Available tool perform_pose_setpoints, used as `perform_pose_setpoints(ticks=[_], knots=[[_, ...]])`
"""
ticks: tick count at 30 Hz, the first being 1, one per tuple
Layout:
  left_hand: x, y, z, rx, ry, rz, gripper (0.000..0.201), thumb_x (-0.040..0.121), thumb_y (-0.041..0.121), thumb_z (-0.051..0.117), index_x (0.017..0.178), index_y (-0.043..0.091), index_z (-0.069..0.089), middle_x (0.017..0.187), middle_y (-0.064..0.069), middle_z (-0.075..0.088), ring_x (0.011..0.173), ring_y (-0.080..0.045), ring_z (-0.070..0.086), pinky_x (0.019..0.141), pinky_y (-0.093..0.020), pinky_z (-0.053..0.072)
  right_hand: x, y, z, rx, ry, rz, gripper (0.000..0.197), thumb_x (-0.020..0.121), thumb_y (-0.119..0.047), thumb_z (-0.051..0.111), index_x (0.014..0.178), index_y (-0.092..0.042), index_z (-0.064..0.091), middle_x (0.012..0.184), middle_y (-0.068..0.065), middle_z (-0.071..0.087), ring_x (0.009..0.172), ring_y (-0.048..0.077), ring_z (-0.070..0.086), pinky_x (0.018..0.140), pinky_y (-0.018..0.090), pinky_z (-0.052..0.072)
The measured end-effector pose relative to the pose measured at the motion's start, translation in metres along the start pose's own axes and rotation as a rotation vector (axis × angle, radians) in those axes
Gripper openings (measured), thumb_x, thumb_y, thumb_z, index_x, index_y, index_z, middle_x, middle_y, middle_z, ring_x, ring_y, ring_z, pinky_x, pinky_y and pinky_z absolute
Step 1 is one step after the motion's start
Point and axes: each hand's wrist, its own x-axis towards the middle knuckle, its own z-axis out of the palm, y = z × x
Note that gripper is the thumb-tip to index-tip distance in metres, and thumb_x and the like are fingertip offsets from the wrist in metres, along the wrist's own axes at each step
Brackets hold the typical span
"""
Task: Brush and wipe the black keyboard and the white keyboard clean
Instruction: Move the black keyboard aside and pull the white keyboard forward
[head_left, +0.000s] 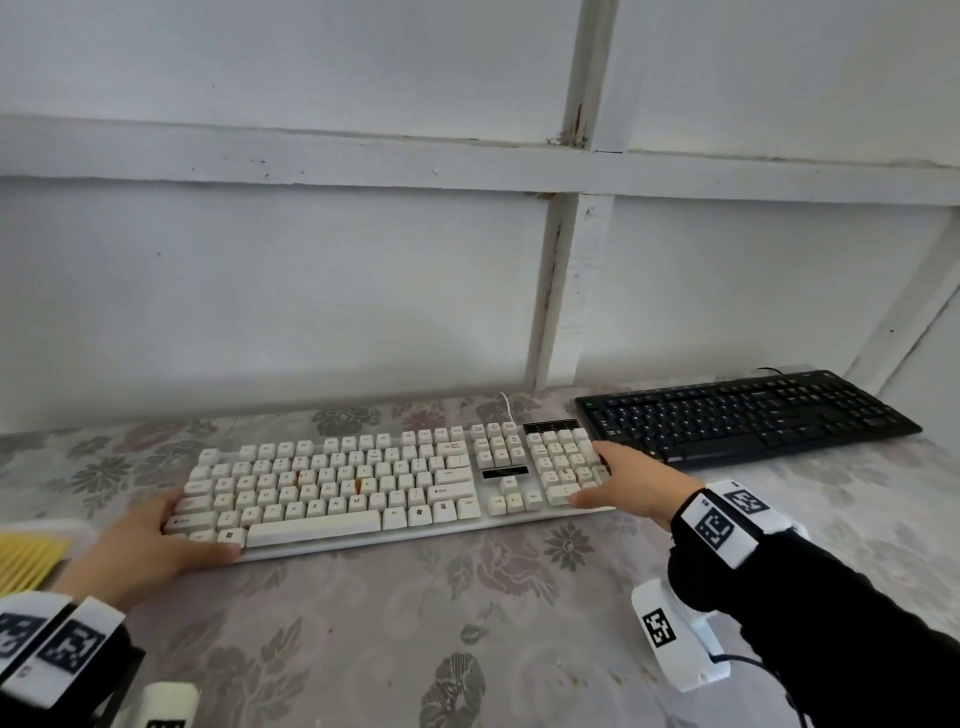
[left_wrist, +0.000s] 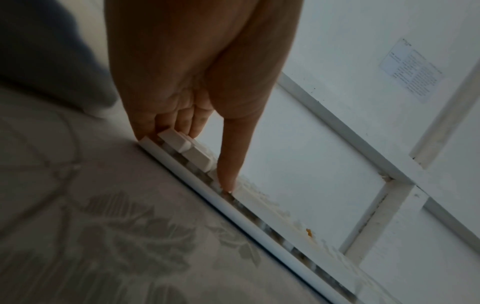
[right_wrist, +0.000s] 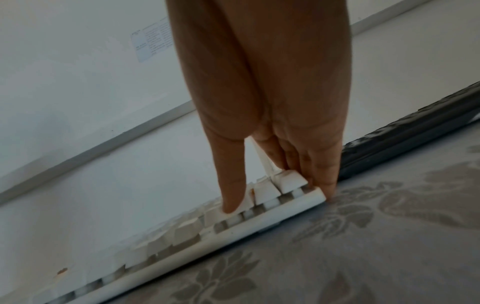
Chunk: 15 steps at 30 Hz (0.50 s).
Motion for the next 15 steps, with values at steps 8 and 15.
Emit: perform_pose_setpoints(ticks=[8, 15], knots=[[-0.03, -0.015, 0.0, -0.027, 0.001, -0.036, 0.149, 0.001, 0.046, 0.09, 0.137, 0.011, 0.041, 0.127, -0.01, 0.056, 0.109, -0.029, 0.055, 0.104, -0.048, 0.04, -0.032, 0.016, -0.001, 0.032, -0.023, -0.008, 0.046, 0.076, -0.012, 0.075, 0.118, -0.018, 0.056, 0.108, -0.005, 0.067, 0.1, 0.012, 0.063, 0.097, 0.033, 0.047], [-0.071, -0.024, 0.004, -0.059, 0.018, -0.089, 0.147, -0.005, 0.047, 0.09, 0.132, 0.014, 0.047, 0.119, -0.008, 0.062, 0.105, -0.029, 0.059, 0.102, -0.049, 0.042, -0.064, 0.033, -0.005, 0.062, -0.049, -0.038, 0.038, 0.076, -0.005, 0.072, 0.11, -0.019, 0.061, 0.1, -0.006, 0.07, 0.095, 0.01, 0.065, 0.095, 0.033, 0.048]])
